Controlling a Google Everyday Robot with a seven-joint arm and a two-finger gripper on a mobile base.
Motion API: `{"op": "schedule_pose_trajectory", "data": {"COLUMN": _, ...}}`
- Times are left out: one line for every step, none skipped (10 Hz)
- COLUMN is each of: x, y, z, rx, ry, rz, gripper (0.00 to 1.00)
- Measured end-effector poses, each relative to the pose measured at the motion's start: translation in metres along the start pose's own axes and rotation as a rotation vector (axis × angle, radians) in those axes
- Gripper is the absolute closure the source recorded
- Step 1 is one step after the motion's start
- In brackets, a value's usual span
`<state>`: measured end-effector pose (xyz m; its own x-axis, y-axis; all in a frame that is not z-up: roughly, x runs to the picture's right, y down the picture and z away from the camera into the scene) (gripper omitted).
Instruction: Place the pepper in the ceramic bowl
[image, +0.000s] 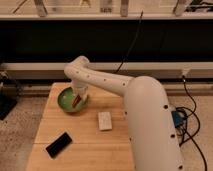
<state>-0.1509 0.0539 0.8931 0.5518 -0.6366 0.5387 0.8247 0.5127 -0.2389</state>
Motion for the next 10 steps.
{"op": "schedule_pose_trajectory", "data": {"x": -0.005, "y": -0.010, "z": 0.007, "rx": 0.014, "ry": -0.013, "rz": -0.006, "gripper": 0.99}}
{"op": "schedule_pose_trajectory", "data": {"x": -0.010, "y": -0.018, "z": 0.011, "rx": 0.024, "ry": -0.017, "rz": -0.011, "gripper": 0.94}}
{"op": "schedule_pose_trajectory", "data": {"x": -0.011, "y": -0.021, "z": 0.013, "rx": 0.036, "ry": -0.014, "rz": -0.014, "gripper": 0.86}}
{"op": "schedule_pose_trajectory", "data": {"x": -0.011, "y": -0.024, "z": 0.016, "rx": 0.049, "ry": -0.010, "rz": -0.015, "gripper": 0.76}}
{"op": "schedule_pose_trajectory", "data": {"x": -0.012, "y": -0.028, "z": 0.018, "rx": 0.068, "ry": -0.006, "rz": -0.019, "gripper": 0.64}}
{"op": "schedule_pose_trajectory", "data": {"x": -0.014, "y": -0.032, "z": 0.020, "rx": 0.087, "ry": 0.001, "rz": -0.027, "gripper": 0.54}}
{"op": "schedule_pose_trajectory", "data": {"x": -0.016, "y": -0.033, "z": 0.021, "rx": 0.100, "ry": 0.002, "rz": -0.029, "gripper": 0.47}}
{"op": "schedule_pose_trajectory", "data": {"x": -0.015, "y": -0.035, "z": 0.019, "rx": 0.130, "ry": 0.026, "rz": -0.031, "gripper": 0.32}}
{"op": "schedule_pose_trajectory", "data": {"x": -0.014, "y": -0.035, "z": 0.018, "rx": 0.141, "ry": 0.038, "rz": -0.033, "gripper": 0.24}}
{"op": "schedule_pose_trajectory", "data": {"x": -0.014, "y": -0.036, "z": 0.017, "rx": 0.149, "ry": 0.048, "rz": -0.036, "gripper": 0.20}}
